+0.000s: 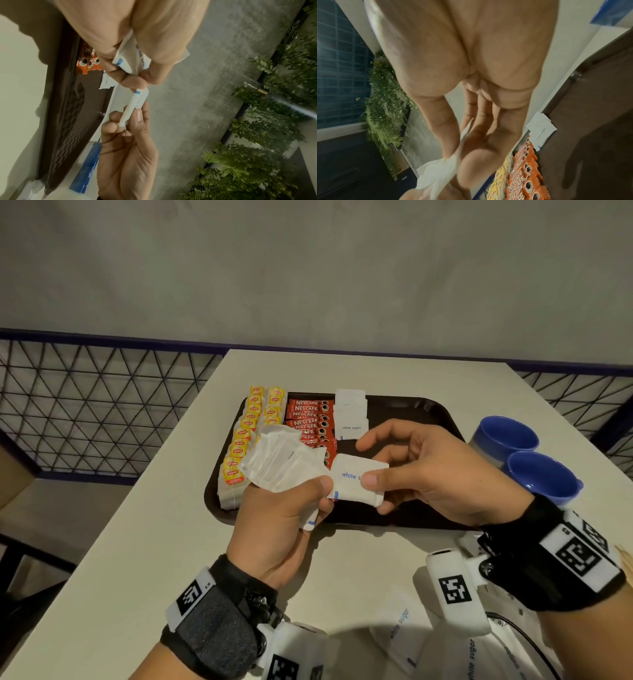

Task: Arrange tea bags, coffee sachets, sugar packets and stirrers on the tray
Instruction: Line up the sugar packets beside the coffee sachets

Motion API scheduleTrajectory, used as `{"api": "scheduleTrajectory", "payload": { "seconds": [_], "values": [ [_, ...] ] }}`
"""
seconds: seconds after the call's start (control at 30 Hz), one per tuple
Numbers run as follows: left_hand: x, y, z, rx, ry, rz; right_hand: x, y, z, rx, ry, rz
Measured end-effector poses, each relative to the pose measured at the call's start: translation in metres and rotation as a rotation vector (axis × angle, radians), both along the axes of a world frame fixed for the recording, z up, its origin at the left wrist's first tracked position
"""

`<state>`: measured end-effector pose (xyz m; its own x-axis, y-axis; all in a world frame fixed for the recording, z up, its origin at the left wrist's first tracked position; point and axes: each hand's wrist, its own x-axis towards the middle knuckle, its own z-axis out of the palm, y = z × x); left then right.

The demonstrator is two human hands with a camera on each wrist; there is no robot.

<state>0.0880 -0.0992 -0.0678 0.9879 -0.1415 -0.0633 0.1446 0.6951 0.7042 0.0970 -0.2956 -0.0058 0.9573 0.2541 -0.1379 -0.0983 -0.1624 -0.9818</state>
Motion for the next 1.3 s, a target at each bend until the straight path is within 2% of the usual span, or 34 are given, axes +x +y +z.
{"api": "scheduleTrajectory", "payload": {
  "seconds": [0.17, 0.3, 0.43, 0.6, 0.77, 1.1, 1.2, 1.3],
  "values": [
    [0.002, 0.001, -0.001, 0.001, 0.021, 0.043, 0.002, -0.008, 0.008, -0.001, -0.030, -0.020],
    [0.002, 0.002, 0.001, 0.058, 0.066, 0.035, 0.021, -0.021, 0.014, -0.191, -0.170, -0.178],
    [0.003, 0.000, -0.001, 0.057, 0.110, 0.027, 0.072, -0.029, 0.008, -0.296, -0.168, -0.278],
    [0.004, 0.002, 0.000, 0.042, 0.108, 0.004, 0.126, -0.026, -0.014, -0.395, -0.040, -0.216],
    [0.004, 0.003, 0.001, 0.046, 0.106, -0.018, 0.152, -0.016, -0.032, -0.658, -0.042, -0.151],
    [0.003, 0.003, 0.003, 0.030, 0.139, -0.012, 0.164, -0.014, -0.037, -0.861, -0.091, -0.143],
    [0.002, 0.003, 0.005, -0.028, 0.158, -0.038, 0.156, -0.013, -0.024, -0.842, -0.133, -0.203],
    [0.002, 0.004, 0.008, -0.156, 0.178, -0.056, 0.125, -0.006, 0.000, -0.721, -0.225, -0.270]
  ]
}}
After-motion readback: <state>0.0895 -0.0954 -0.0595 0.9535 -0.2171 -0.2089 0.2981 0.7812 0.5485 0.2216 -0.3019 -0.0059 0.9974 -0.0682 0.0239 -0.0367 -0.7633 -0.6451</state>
